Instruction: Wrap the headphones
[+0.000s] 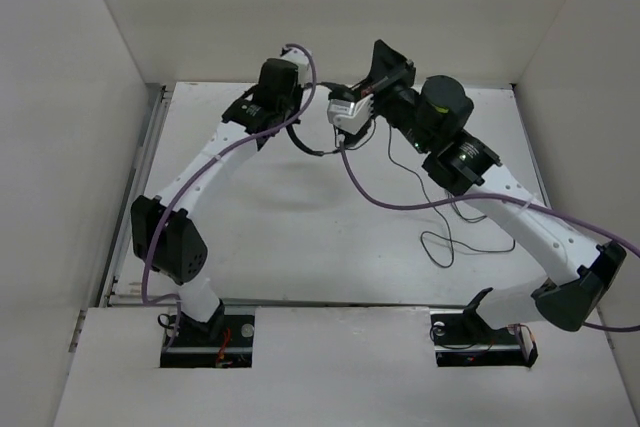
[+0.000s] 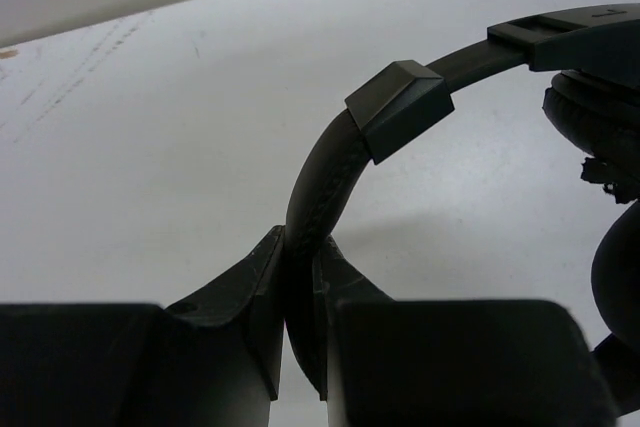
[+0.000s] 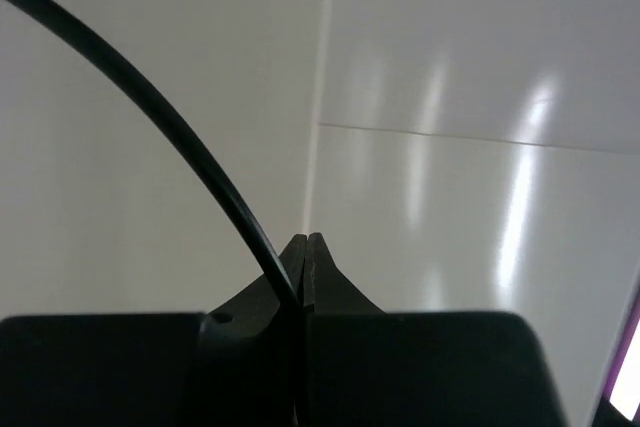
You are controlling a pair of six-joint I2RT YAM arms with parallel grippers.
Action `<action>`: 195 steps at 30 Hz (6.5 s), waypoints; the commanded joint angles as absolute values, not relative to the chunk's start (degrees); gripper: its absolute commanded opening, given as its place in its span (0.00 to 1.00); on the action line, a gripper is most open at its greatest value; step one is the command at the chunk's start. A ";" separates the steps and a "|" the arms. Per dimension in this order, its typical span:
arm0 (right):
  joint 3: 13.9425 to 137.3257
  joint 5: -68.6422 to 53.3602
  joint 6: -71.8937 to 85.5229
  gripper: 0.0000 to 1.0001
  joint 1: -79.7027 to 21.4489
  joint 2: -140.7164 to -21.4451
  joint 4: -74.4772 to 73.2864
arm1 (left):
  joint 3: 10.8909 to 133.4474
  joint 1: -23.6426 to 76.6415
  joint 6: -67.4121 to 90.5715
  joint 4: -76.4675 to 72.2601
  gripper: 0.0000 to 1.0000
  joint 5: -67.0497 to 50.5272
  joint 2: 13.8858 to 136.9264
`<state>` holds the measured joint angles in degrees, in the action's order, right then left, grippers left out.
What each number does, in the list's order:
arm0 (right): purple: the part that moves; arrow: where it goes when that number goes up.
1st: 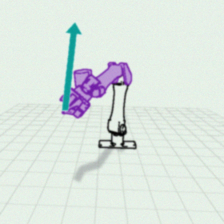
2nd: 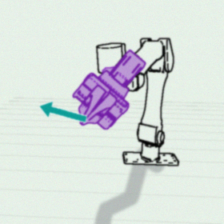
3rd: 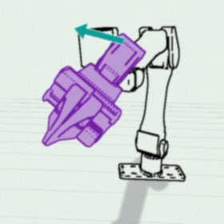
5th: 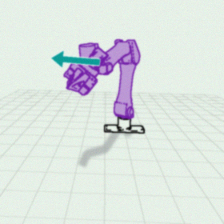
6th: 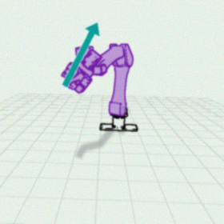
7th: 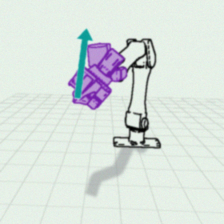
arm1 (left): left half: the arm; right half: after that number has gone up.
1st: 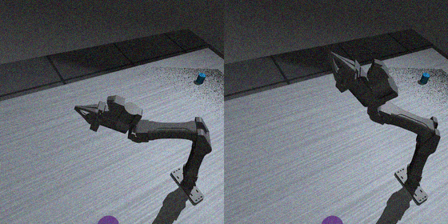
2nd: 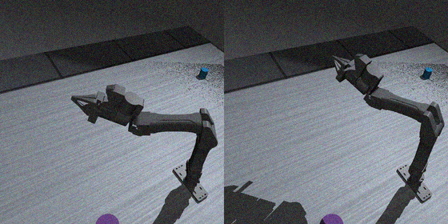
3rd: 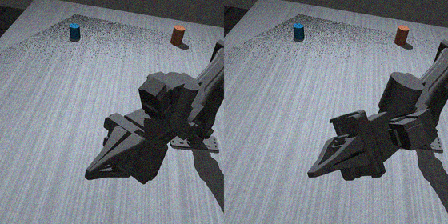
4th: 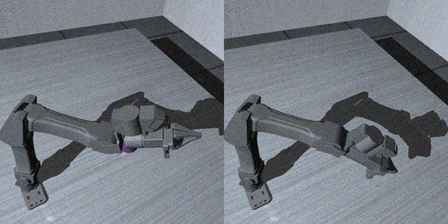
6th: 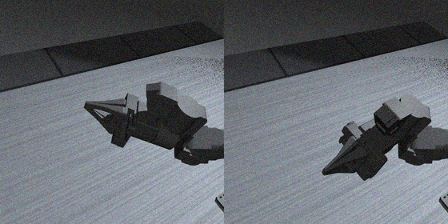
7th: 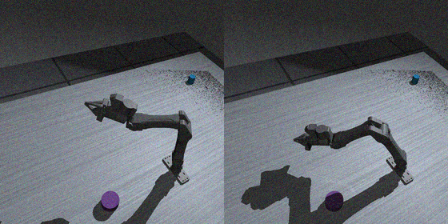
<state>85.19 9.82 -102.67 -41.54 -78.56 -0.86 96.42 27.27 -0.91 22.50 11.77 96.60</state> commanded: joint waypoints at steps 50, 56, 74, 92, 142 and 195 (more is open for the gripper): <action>85.43 -17.49 -29.45 0.00 -17.97 -81.04 -14.33 | 108.45 42.58 -1.41 23.99 0.00 -23.73 77.34; 85.43 -20.47 -22.43 0.06 -16.92 -80.95 -14.33 | 109.68 42.06 0.17 23.38 0.00 -24.26 78.04; 70.77 -49.22 29.33 0.40 -16.30 -78.05 11.84 | 126.12 31.87 17.31 18.20 0.00 -27.77 87.45; 55.72 -47.99 46.14 0.48 -29.30 -80.32 32.34 | 130.43 23.95 23.47 16.61 0.00 -25.84 90.70; 52.47 -51.42 20.04 0.00 -28.52 -70.40 5.80 | 124.19 9.36 10.46 14.41 0.00 -3.08 92.20; 85.96 -8.71 -50.00 0.00 -45.47 -74.53 -30.94 | 101.76 17.18 -2.20 9.58 0.00 13.45 89.91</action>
<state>85.62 -9.80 -47.33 -43.55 -74.22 -30.46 95.94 17.67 -4.97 14.06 12.64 90.19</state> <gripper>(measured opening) 0.010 0.101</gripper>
